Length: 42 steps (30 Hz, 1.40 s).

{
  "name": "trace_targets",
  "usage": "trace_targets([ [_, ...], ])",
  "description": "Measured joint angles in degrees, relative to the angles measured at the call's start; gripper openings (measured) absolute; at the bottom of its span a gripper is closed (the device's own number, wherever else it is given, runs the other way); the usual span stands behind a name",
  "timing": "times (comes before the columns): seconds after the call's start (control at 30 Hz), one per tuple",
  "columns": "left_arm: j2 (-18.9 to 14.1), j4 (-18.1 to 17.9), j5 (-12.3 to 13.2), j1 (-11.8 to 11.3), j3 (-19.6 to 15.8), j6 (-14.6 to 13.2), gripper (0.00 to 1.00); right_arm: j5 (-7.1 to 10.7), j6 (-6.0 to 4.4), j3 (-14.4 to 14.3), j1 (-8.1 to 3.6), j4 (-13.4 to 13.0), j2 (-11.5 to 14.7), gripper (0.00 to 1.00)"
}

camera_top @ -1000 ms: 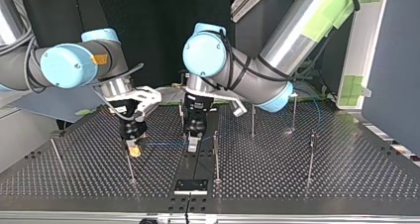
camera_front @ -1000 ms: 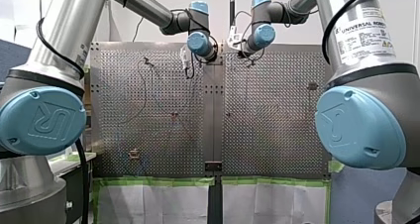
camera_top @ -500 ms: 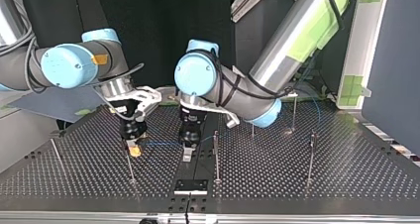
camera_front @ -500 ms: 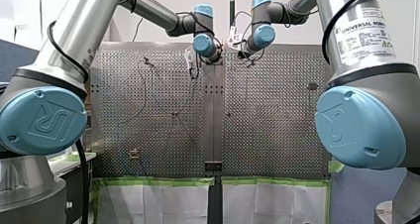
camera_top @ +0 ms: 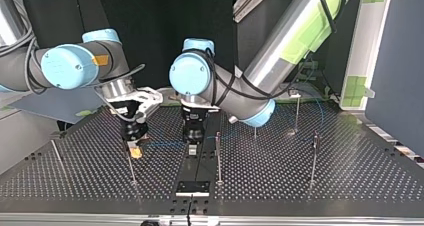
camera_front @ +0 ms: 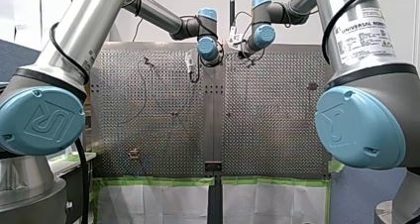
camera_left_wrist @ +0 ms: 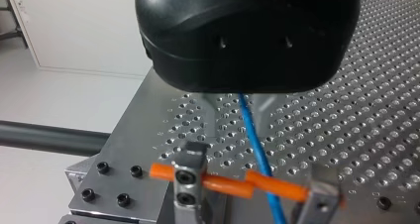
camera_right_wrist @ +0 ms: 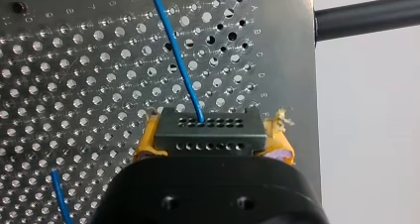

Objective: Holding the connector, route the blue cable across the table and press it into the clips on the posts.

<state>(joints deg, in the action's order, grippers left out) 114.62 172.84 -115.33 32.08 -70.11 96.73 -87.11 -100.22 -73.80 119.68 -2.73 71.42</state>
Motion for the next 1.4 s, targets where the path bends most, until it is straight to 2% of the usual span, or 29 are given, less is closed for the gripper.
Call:
trace_targets([
  [0.47, -0.1, 0.8, -0.9, 0.6, 0.0, 1.4, 0.0, -0.01, 0.0, -0.2, 0.02, 0.1, -0.2, 0.0],
  [0.67, 0.0, 1.8, -3.5, 1.0, -1.2, 1.9, 0.0, -0.08, 0.02, -1.0, 0.25, 0.0, -0.8, 0.0],
  [0.83, -0.1, 0.4, -5.0, 1.3, -3.5, 2.1, 0.0, -0.11, 0.01, -2.7, 0.12, -0.2, -1.3, 0.0],
  [1.23, 0.1, -5.9, -2.0, 1.2, -9.8, 2.5, 0.0, 0.07, 0.11, -8.0, -0.29, -1.4, -3.4, 0.0],
  [1.4, 1.0, -8.1, -0.7, 1.1, -12.0, 2.7, 0.0, 0.23, 0.01, -10.5, -0.57, -3.3, -4.0, 0.0],
])
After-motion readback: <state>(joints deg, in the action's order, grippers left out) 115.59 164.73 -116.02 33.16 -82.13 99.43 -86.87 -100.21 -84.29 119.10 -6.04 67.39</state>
